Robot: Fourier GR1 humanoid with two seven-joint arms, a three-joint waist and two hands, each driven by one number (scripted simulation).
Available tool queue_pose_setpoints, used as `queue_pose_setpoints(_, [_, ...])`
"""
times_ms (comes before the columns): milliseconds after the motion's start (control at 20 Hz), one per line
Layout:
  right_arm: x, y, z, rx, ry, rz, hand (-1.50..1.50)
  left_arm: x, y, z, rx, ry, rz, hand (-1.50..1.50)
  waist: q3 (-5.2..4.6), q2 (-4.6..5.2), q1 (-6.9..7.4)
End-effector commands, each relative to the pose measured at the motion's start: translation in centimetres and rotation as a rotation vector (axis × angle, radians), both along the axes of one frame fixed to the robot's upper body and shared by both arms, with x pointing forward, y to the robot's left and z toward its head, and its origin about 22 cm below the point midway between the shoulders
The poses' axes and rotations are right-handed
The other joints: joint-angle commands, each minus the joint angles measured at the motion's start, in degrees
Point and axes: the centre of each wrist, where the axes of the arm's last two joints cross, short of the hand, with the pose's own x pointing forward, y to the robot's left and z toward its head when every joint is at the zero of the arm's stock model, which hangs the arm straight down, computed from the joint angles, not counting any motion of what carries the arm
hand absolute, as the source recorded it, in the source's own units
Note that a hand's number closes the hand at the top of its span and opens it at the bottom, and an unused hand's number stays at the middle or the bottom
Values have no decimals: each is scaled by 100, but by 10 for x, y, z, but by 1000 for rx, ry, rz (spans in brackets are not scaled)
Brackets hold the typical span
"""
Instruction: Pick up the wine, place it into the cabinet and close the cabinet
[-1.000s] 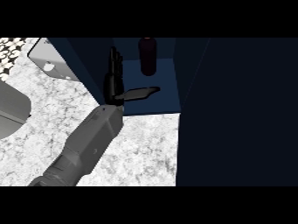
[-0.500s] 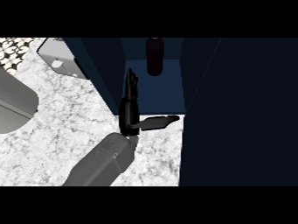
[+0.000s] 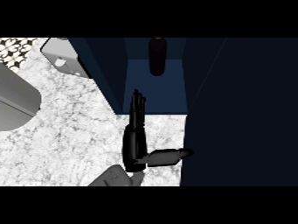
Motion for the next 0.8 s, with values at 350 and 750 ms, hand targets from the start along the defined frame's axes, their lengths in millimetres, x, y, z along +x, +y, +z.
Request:
queue_pose_setpoints(350, [-19, -5, 7, 4, -34, -1, -150, -68, 31, 43, -14, -22, 71, -150, 1, 5, 14])
queue_pose_setpoints(750, [-28, -2, 15, -22, 30, 117, -150, -89, 54, 46, -21, -41, -9, -150, -3, 12, -23])
